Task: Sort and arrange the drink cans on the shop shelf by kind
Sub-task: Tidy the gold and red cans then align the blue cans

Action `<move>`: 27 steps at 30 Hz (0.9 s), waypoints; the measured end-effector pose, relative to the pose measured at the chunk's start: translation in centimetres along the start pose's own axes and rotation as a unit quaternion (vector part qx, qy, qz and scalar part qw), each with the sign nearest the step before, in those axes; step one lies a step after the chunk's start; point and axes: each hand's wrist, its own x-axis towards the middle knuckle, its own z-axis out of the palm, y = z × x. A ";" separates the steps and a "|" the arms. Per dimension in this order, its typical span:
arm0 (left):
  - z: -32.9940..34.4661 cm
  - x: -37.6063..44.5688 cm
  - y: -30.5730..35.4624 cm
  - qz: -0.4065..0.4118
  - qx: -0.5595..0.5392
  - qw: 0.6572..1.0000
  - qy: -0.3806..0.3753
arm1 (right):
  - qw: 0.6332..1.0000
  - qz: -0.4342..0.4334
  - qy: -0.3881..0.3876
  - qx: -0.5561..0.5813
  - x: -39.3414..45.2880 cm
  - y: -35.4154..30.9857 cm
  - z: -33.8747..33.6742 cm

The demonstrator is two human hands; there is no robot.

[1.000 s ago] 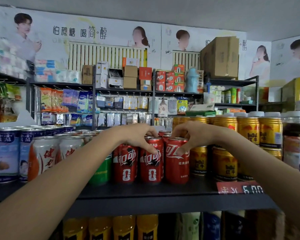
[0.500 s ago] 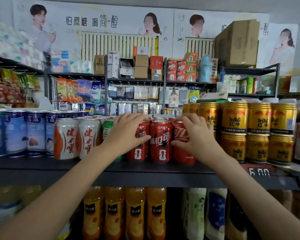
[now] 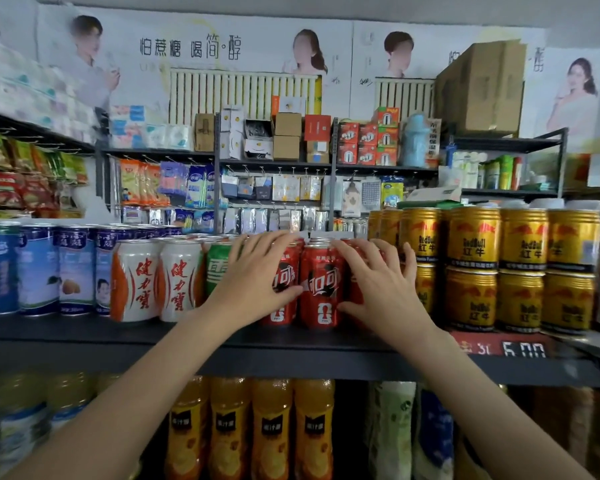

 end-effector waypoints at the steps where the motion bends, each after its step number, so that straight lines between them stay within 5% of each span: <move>1: -0.1 0.5 0.7 0.007 -0.014 1.000 0.020 | 0.999 0.006 0.030 0.025 -0.2 0.5 -0.2; 7: 0.1 3.3 7.6 0.060 -0.037 0.997 0.024 | 0.984 0.075 0.160 0.031 -0.8 7.8 -3.6; 15: 3.2 8.6 14.7 -0.005 -0.001 1.000 -0.016 | 0.997 0.023 0.065 -0.022 -1.8 16.4 -5.1; 27: 6.0 13.8 17.9 -0.099 0.002 0.991 -0.090 | 0.999 -0.024 0.014 -0.025 0.4 17.9 -4.8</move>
